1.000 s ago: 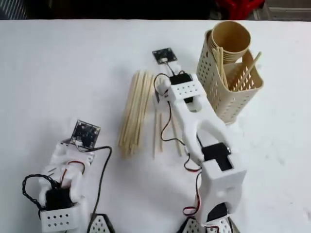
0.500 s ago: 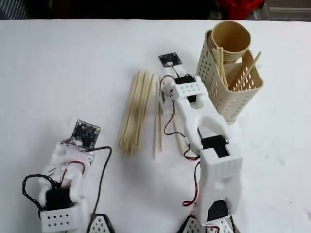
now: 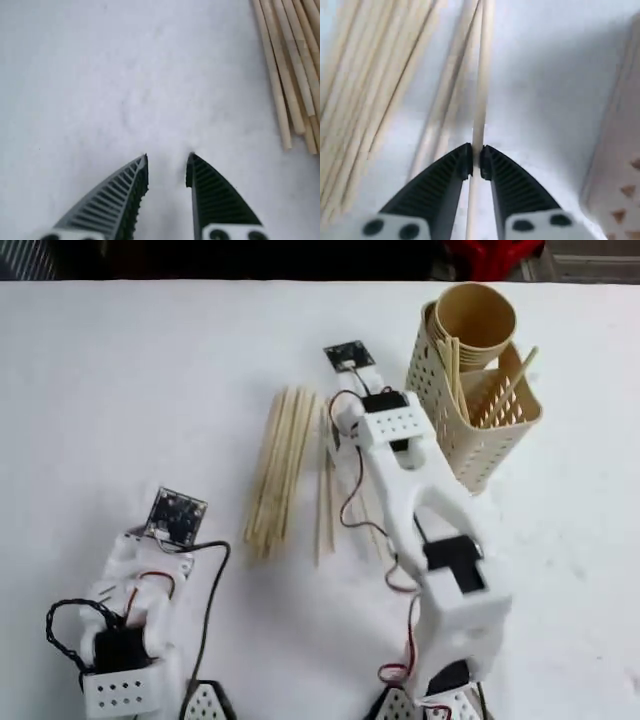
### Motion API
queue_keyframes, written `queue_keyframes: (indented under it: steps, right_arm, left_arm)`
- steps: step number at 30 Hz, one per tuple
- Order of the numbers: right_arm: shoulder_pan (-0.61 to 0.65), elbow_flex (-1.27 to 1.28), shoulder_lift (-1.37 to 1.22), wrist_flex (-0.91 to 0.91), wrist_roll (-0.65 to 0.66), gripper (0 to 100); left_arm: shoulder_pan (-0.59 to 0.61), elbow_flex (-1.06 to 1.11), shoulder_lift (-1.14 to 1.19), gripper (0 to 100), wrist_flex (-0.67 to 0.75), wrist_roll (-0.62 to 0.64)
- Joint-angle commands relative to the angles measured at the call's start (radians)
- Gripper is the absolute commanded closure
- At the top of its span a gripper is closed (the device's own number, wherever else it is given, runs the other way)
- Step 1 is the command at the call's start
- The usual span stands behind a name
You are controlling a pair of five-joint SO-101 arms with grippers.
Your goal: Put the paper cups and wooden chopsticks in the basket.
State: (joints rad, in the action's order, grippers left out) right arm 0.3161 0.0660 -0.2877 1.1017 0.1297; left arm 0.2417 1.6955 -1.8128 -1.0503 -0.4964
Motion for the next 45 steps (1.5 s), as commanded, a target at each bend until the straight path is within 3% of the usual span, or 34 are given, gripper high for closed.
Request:
queue_keyframes:
  steps: [1, 9, 12, 17, 25, 32, 38, 45]
  right_arm:
    - [0.018, 0.084, 0.245, 0.004, 0.002, 98.1]
    - [0.028, 0.302, 0.803, 0.013, 0.011, 98.1]
    - [-0.025, 0.304, 0.972, 0.042, 0.014, 98.1]
    - [-0.136, 0.232, 1.153, 0.048, 0.124, 98.1]
    - [-0.173, 0.058, 1.132, 0.016, 0.123, 98.1]
    - [-0.222, -0.018, 1.009, -0.312, 0.109, 98.1]
    - [-0.320, 0.097, 0.905, -0.547, 0.066, 98.1]
    - [-0.337, 0.361, 0.883, -0.670, 0.069, 98.1]
  left_arm:
    - [-0.008, -0.003, -0.008, 85, -0.006, -0.008]
    - [-0.008, -0.003, -0.008, 85, -0.006, -0.008]
    - [-0.008, -0.003, -0.008, 85, -0.006, -0.008]
    - [-0.008, -0.003, -0.008, 85, -0.006, -0.008]
    - [-0.010, -0.003, -0.008, 85, -0.006, -0.008]
    - [-0.010, -0.003, -0.008, 85, -0.006, -0.008]
    - [-0.010, -0.003, -0.008, 85, -0.006, -0.008]
    - [-0.010, -0.003, -0.008, 85, -0.006, -0.008]
